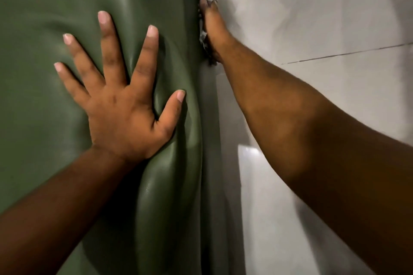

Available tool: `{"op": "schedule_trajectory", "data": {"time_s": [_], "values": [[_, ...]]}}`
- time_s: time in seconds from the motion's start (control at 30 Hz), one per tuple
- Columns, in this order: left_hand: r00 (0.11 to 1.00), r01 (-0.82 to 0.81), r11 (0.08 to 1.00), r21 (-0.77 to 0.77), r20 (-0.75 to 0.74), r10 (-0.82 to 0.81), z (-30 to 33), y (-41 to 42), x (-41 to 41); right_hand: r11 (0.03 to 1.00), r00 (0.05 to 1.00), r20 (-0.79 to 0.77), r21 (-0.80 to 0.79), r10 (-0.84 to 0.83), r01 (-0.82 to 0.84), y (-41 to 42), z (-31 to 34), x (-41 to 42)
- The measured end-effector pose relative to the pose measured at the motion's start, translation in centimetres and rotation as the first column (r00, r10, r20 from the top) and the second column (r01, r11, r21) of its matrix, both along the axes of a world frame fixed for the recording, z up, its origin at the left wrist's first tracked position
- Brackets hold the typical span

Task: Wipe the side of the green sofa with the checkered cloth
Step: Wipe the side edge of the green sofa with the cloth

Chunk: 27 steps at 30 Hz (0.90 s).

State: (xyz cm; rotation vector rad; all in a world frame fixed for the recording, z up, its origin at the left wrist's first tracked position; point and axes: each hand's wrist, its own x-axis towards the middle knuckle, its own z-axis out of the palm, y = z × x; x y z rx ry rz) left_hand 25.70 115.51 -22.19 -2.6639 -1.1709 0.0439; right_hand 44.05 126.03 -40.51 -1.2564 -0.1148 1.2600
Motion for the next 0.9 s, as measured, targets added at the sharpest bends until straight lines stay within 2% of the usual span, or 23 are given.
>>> {"op": "schedule_trajectory", "data": {"time_s": [0.1,0.17,0.23,0.3,0.37,0.5,0.63,0.7,0.9], "values": [[1.0,0.003,1.0,0.026,0.004,-0.003,-0.2,0.3,-0.1,0.998,0.989,-0.145,-0.058,-0.028,0.02,-2.0,-1.4,-0.5],[1.0,-0.003,0.999,0.05,-0.013,0.003,-0.3,0.4,-0.2,0.991,0.967,-0.229,-0.1,-0.111,0.09,-5.2,-2.1,-0.9],[0.999,-0.01,0.999,0.049,-0.033,0.011,-0.3,0.1,-0.1,0.969,0.883,-0.403,-0.146,-0.242,0.199,-9.7,-0.9,-0.3],[0.999,-0.021,0.999,0.032,-0.048,0.022,-0.2,-0.5,0.2,0.946,0.746,-0.586,-0.139,-0.316,0.292,-14.1,0.9,1.5],[0.996,-0.048,0.999,-0.02,-0.073,0.046,0.5,-0.7,0.6,0.933,0.676,-0.664,-0.097,-0.319,0.346,-17.5,4.1,3.8],[0.979,-0.165,0.969,-0.184,-0.153,0.138,4.3,-1.3,1.5,0.957,0.716,-0.669,0.022,-0.2,0.288,-23.0,13.3,8.2],[0.881,-0.467,0.799,-0.379,-0.126,0.455,12.2,-5.3,1.6,0.973,0.707,-0.704,0.113,-0.066,0.203,-26.0,22.6,8.7],[0.827,-0.529,0.731,-0.431,-0.067,0.559,17.2,-9.3,1.1,0.98,0.707,-0.707,0.133,-0.01,0.146,-27.2,27.7,7.9],[0.611,-0.714,0.56,-0.421,0.017,0.792,34.8,-20.5,-7.0,0.973,0.744,-0.64,0.224,0.192,-0.058,-31.5,45.8,2.4]]}}
